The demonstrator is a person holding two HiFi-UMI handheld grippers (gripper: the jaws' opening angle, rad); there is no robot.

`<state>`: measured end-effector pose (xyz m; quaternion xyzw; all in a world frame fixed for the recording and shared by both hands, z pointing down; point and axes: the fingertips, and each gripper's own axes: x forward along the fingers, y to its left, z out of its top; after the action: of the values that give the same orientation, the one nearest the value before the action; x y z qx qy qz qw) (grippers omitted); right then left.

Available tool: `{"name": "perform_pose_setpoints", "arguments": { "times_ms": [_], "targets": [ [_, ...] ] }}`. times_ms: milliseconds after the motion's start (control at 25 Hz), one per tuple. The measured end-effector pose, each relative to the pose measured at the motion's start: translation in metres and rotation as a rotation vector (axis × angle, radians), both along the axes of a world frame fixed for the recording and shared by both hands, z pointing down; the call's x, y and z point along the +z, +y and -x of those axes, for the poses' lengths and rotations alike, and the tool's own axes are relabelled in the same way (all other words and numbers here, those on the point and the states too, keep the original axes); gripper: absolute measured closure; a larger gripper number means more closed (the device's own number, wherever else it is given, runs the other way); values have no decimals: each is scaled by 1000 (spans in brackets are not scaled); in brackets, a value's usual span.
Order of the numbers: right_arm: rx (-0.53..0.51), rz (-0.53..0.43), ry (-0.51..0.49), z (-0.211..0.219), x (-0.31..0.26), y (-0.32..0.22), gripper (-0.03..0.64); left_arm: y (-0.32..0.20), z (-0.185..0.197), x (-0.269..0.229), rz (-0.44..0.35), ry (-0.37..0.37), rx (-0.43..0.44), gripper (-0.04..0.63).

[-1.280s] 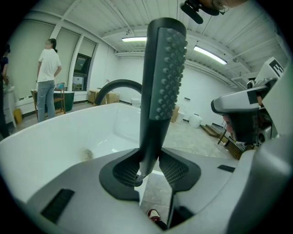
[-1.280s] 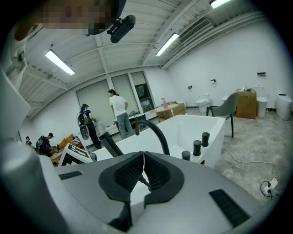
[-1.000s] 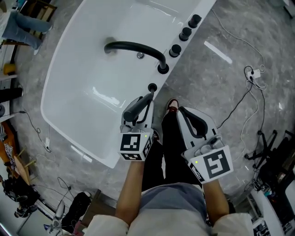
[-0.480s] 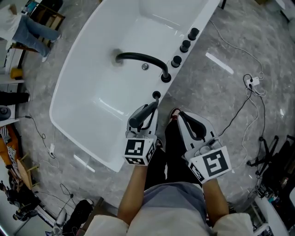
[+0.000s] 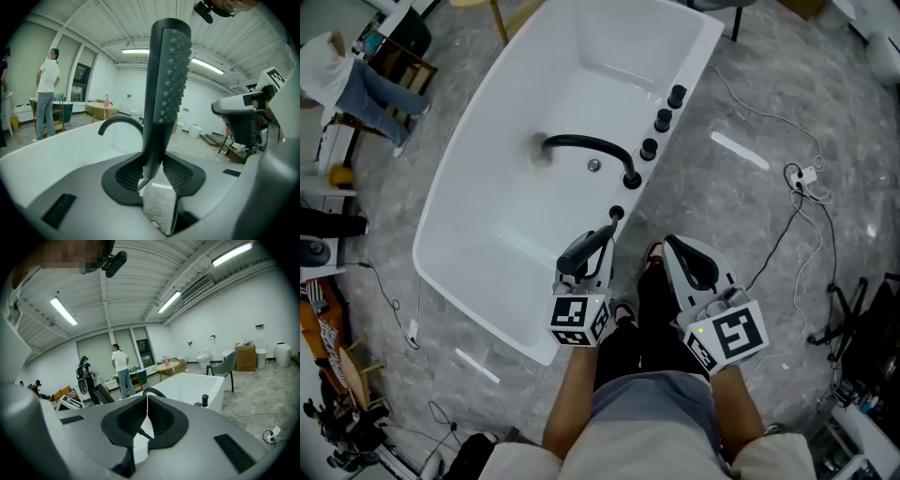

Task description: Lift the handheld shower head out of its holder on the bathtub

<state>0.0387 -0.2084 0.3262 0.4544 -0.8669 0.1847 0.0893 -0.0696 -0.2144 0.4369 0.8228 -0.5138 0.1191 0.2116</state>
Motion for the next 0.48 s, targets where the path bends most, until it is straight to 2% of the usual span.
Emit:
{"name": "perform_pose_setpoints", "arguments": {
  "times_ms": [480],
  "targets": [
    [51, -72, -10, -11, -51, 26, 597, 24, -2, -44, -63, -19, 68, 456]
  ]
}}
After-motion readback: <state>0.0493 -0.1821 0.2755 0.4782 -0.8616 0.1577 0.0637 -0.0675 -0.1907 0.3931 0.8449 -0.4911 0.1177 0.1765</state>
